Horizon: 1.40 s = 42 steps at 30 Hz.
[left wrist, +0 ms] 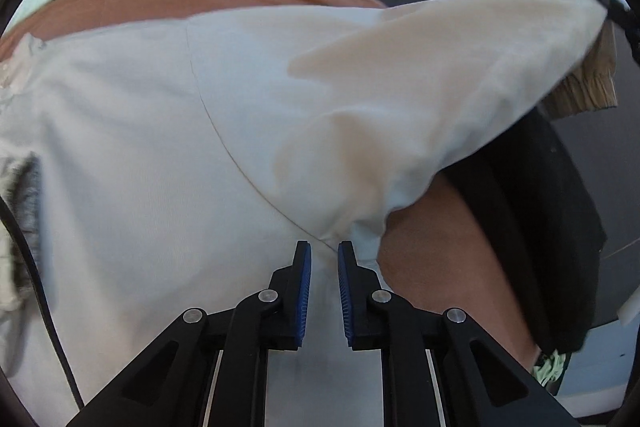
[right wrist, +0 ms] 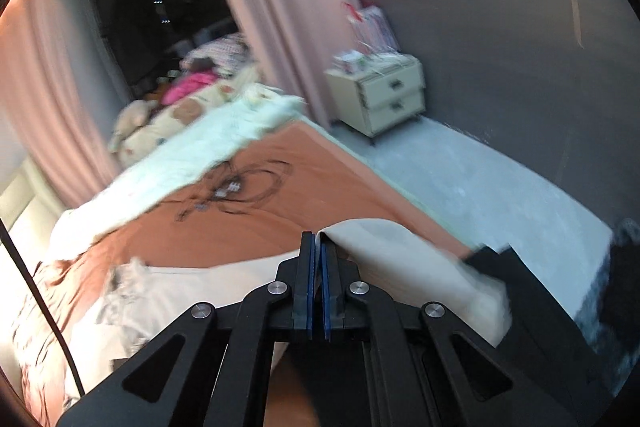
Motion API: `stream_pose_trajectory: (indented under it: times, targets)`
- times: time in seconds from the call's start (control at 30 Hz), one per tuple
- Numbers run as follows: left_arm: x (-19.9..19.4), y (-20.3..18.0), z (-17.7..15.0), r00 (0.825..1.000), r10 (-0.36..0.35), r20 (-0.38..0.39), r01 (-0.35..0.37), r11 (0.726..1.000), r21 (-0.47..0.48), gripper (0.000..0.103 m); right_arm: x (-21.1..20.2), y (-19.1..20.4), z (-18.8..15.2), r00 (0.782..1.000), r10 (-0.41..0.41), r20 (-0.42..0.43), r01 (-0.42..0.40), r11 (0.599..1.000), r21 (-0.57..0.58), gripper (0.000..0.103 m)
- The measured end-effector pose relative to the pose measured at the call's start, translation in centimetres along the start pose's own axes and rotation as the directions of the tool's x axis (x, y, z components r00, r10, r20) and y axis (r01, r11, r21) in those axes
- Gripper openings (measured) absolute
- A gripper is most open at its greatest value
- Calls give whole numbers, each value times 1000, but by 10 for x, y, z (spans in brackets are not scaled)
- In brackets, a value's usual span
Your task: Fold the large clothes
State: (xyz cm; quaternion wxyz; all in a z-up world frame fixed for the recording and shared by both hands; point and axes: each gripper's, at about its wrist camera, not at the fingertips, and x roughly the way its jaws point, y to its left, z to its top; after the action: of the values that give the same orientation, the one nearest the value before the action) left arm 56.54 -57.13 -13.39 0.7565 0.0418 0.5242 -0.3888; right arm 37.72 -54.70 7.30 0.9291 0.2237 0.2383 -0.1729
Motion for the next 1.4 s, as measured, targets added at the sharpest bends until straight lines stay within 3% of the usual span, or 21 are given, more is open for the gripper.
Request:
stream_pose_trajectory:
  times: [0.4,0.77,1.0,1.13,1.23,1.27,1.3,1.37,1.4]
  targets:
    - [-142,50,-21,985,87,146,-83,996,-37,15,-43,132,-8,983,183,-20,-184,972,-144,0]
    - [-243,127,-75,956,207,208,-175,971,-163,15,-7,170,-20,958,247,-143,-272,942,-197,0]
    - [-294,180,-120,936,284,209,-230,941,-247,15,48,215,-51,916,273,-293,-344,911,-227,0]
    - [-313,209,-142,925,328,193,-267,921,-285,15,84,238,-69,891,223,-394,-332,914,-234,0]
    - [-323,225,-155,919,352,179,-286,905,-315,15,105,242,-86,830,243,-502,-373,911,-176,1]
    - [-326,231,-159,917,359,176,-290,899,-327,15,106,244,-88,821,241,-518,-377,910,-175,1]
    - [-329,234,-161,916,362,174,-291,896,-335,15,108,244,-90,810,238,-536,-384,906,-179,4]
    - [-332,240,-166,915,365,172,-290,892,-345,15,106,249,-90,786,258,-561,-419,890,-178,27]
    - [-333,242,-169,915,365,172,-291,892,-347,15,103,249,-91,774,274,-571,-440,881,-174,63]
